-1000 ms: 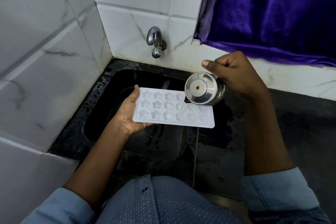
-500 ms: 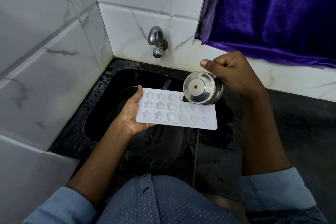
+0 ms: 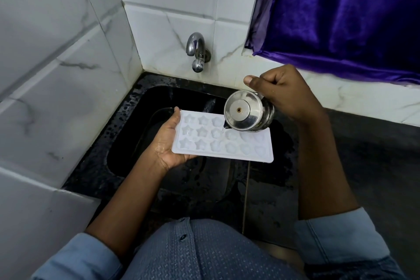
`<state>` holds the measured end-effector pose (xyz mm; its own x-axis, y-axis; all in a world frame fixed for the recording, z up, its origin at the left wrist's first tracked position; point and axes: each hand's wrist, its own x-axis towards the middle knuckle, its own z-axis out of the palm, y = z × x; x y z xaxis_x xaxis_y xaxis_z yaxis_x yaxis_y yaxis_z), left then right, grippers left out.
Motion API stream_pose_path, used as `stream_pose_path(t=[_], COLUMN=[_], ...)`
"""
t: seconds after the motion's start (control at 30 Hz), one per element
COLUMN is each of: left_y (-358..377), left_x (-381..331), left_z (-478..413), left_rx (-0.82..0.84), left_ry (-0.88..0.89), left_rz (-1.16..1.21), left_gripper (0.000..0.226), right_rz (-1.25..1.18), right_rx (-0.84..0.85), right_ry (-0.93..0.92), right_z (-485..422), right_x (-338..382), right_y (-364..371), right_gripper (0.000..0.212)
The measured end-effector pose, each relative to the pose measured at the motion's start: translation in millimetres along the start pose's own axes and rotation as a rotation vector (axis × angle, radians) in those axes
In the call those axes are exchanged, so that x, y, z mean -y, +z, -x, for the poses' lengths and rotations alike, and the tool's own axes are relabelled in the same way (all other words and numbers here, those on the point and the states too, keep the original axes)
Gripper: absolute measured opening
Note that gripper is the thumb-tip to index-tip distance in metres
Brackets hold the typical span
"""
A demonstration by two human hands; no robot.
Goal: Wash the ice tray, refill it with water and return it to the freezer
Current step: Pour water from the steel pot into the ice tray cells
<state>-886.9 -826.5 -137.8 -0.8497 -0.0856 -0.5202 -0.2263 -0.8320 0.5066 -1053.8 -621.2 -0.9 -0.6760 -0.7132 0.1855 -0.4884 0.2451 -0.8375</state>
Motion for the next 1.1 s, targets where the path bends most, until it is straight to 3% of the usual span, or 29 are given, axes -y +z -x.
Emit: stream_pose_path(t=[1.1], left_y=[-0.5], left_x=[1.8], left_z=[-2.3], left_rx=[-0.005], left_ry=[-0.022], left_rz=[0.019], left_gripper=[0.083], right_rz=[0.003], right_rx=[0.033], right_ry=[-0.052], right_z=[-3.9], right_x=[14.6], right_y=[21.7], right_gripper=[0.068])
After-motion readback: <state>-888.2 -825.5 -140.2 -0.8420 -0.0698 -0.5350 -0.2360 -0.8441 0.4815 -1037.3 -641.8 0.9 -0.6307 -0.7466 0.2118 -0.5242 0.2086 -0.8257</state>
